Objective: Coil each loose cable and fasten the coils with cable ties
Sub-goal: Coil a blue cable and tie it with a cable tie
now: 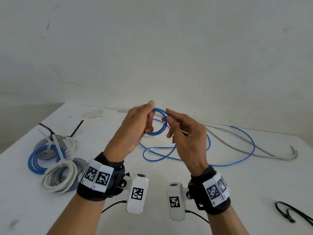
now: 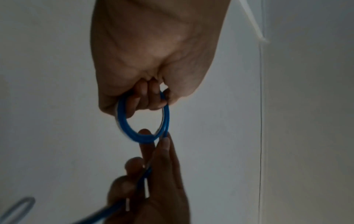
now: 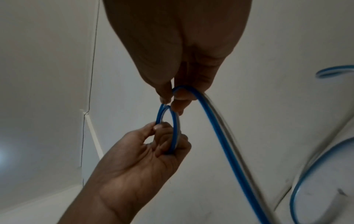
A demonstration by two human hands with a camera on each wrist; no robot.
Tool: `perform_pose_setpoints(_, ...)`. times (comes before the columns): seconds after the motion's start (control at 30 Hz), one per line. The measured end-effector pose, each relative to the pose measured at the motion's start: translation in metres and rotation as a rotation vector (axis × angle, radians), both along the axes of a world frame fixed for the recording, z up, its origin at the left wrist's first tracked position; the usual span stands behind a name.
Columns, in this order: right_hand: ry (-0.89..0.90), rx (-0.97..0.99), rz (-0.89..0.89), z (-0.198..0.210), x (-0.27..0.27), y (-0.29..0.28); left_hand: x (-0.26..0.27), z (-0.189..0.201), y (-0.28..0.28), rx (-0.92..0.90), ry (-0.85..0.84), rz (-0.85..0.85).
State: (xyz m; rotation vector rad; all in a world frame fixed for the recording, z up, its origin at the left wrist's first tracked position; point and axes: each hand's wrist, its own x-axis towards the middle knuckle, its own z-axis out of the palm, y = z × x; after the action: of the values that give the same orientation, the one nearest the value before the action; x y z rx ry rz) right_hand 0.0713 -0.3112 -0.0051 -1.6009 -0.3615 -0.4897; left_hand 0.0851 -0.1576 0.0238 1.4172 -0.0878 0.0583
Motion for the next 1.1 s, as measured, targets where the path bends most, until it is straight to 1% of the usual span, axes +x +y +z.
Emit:
perform_pose_setpoints(0.07, 0.006, 0.072, 0.004, 0.001, -0.001, 0.001, 0.000, 0.005, 0.000, -0.233, 0.063, -0.017)
perform_pose_setpoints(0.13, 0.024, 0.120, 0.023, 0.000, -0.003, 0.005, -0.001, 0.006, -0.001, -0.372, 0.089, -0.026)
perform_pose_setpoints(0.23, 0.052, 0.144, 0.049, -0.002, -0.004, 0.009, -0.003, 0.004, -0.008, -0.468, 0.100, -0.011)
perform_pose_setpoints(0.33, 0.052, 0.138, 0.029, 0.001, -0.003, 0.005, -0.003, 0.004, -0.012, -0.476, 0.102, -0.020)
perform_pose_setpoints(0.4, 0.058, 0.113, 0.033, 0.003, 0.000, -0.001, -0.004, 0.005, -0.009, -0.442, 0.114, -0.043)
perform_pose_setpoints(0.5, 0.051, 0.028, 0.060, 0.005, 0.003, -0.009, -0.004, 0.009, -0.002, -0.311, 0.115, -0.080)
perform_pose_setpoints(0.57, 0.039, -0.029, 0.066, 0.006, 0.004, -0.011, -0.005, 0.009, 0.001, -0.164, 0.090, -0.092)
perform_pose_setpoints(0.67, 0.013, -0.143, 0.068, 0.005, 0.003, -0.012, -0.006, 0.006, 0.000, 0.156, 0.023, -0.114)
perform_pose_setpoints(0.73, -0.012, -0.215, 0.064, 0.003, 0.002, -0.012, -0.008, 0.004, 0.000, 0.269, 0.006, -0.138)
perform_pose_setpoints(0.8, -0.032, -0.249, 0.059, 0.002, 0.002, -0.011, -0.009, 0.004, 0.000, 0.312, 0.014, -0.155)
perform_pose_setpoints(0.87, -0.053, -0.256, 0.061, 0.003, 0.001, -0.010, -0.008, 0.004, -0.001, 0.372, 0.016, -0.135)
perform_pose_setpoints(0.93, -0.038, -0.250, 0.056, 0.003, 0.000, -0.009, -0.008, 0.004, -0.002, 0.390, 0.018, -0.125)
perform_pose_setpoints(1.03, 0.000, -0.154, 0.024, 0.003, 0.000, -0.006, -0.006, 0.003, -0.001, 0.314, 0.028, -0.123)
perform_pose_setpoints(1.1, -0.010, -0.087, 0.028, 0.004, -0.002, -0.003, -0.005, 0.002, -0.001, 0.250, 0.026, -0.083)
